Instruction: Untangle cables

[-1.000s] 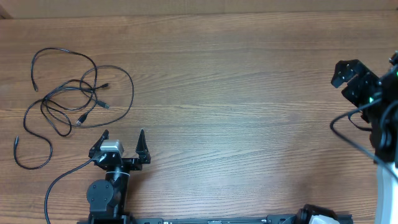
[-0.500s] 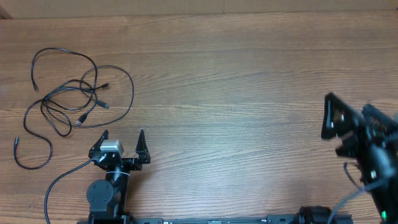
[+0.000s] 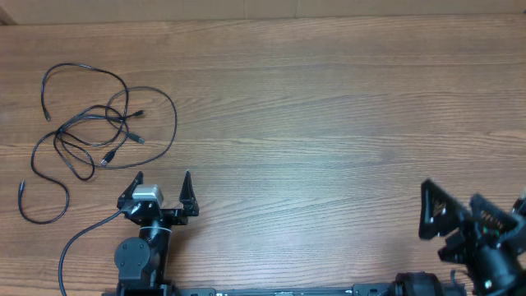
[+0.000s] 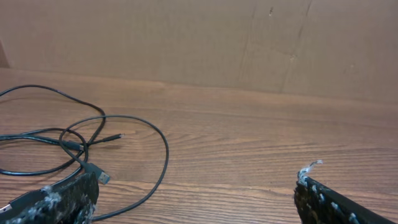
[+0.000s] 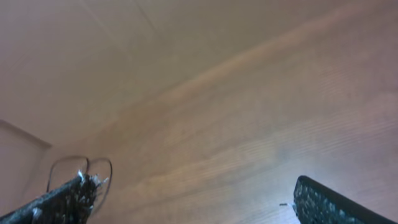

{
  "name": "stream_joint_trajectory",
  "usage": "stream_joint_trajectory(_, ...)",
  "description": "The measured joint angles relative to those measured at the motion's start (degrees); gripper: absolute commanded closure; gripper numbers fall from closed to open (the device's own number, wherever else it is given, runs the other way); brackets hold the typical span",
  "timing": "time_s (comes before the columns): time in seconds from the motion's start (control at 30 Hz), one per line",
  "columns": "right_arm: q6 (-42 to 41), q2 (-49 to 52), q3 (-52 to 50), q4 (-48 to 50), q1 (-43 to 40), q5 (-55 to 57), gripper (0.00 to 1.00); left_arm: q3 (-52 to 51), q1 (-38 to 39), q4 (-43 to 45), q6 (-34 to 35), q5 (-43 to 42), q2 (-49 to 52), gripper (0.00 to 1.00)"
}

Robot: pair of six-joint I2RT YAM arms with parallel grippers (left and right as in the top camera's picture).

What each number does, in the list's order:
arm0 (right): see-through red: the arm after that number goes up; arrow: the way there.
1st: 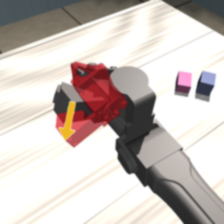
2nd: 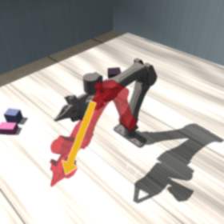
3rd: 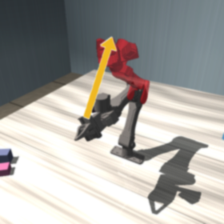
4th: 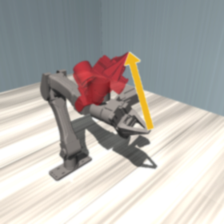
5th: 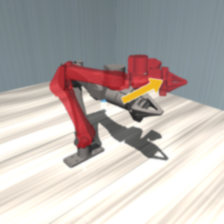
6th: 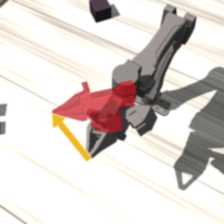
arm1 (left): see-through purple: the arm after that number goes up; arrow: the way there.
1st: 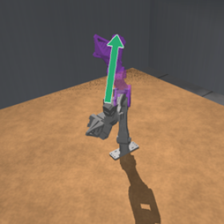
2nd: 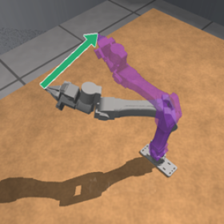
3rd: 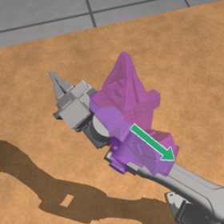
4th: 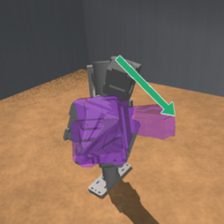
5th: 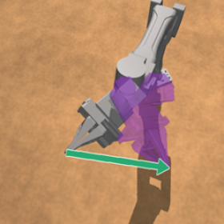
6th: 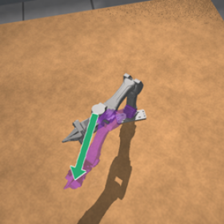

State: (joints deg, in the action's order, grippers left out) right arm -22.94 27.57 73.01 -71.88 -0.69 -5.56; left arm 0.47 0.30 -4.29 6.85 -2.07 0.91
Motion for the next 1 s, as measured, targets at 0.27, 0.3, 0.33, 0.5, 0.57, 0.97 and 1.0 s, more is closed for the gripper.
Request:
stream_joint_trajectory(0.27,0.02,-4.9,-0.17,-11.85,0.02,0.0,0.0,0.0,0.0,0.0,0.0,-0.02,0.0,0.0)
stream_joint_trajectory(0.3,0.04,-5.44,-0.22,-12.98,0.04,0.0,0.0,0.0,0.0,0.0,0.0,-0.02,0.0,0.0)
stream_joint_trajectory(0.33,0.02,-6.16,-0.24,-14.47,0.04,0.02,0.0,0.0,0.0,-0.02,0.0,-0.02,0.0,0.0)
stream_joint_trajectory(0.5,0.02,-9.09,-0.28,-19.63,0.04,0.02,0.0,0.0,0.0,-0.02,0.0,0.0,0.0,0.0)
stream_joint_trajectory(0.57,0.0,-10.1,-0.31,-21.2,0.02,0.0,0.0,0.0,0.0,0.0,0.0,0.0,0.0,0.0)
stream_joint_trajectory(0.97,0.0,-16.04,-1.55,-24.83,0.02,0.02,0.0,0.0,0.0,-0.02,0.0,0.0,0.0,0.0)
stream_joint_trajectory(1.0,0.04,-16.81,-2.27,-24.9,0.04,0.0,0.0,0.0,0.0,-0.02,0.0,0.0,0.0,0.0)
